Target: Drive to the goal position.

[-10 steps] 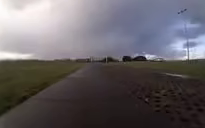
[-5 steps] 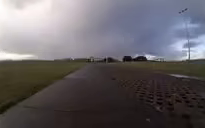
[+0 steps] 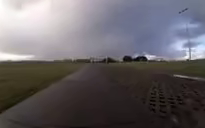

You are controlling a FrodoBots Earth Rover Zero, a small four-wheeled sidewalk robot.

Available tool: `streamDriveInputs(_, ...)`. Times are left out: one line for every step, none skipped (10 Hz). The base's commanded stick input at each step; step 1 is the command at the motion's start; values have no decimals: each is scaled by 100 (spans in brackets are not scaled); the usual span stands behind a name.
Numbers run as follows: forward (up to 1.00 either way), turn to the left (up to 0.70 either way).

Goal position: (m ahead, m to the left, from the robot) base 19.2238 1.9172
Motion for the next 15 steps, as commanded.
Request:
streamDriveInputs(70, 0)
streamDriveInputs(70, 0)
streamDriveInputs(70, 0)
streamDriveInputs(70, 0)
streamDriveInputs(70, 0)
streamDriveInputs(70, 14)
streamDriveInputs(70, 14)
streamDriveInputs(70, 14)
streamDriveInputs(70, 0)
streamDriveInputs(70, 0)
streamDriveInputs(70, 0)
streamDriveInputs(70, 0)
streamDriveInputs(70, 0)
streamDriveInputs(70, 0)
streamDriveInputs(70, 0)
